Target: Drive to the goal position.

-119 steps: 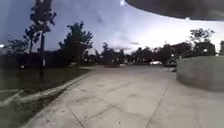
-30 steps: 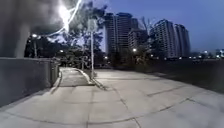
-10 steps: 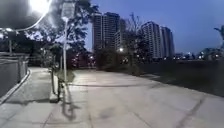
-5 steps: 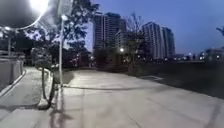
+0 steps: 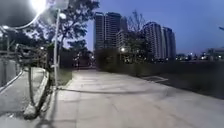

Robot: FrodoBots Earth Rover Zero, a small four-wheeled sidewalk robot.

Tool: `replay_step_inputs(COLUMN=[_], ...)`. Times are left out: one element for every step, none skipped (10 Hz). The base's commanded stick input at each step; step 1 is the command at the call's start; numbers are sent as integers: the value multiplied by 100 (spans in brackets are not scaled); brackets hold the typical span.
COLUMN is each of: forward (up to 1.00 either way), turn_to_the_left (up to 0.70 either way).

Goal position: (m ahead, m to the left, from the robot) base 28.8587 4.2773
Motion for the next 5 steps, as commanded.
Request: replay_step_inputs(forward=[70, 70, 70, 70, 70], turn_to_the_left=[0, 0, 0, 0, 0])
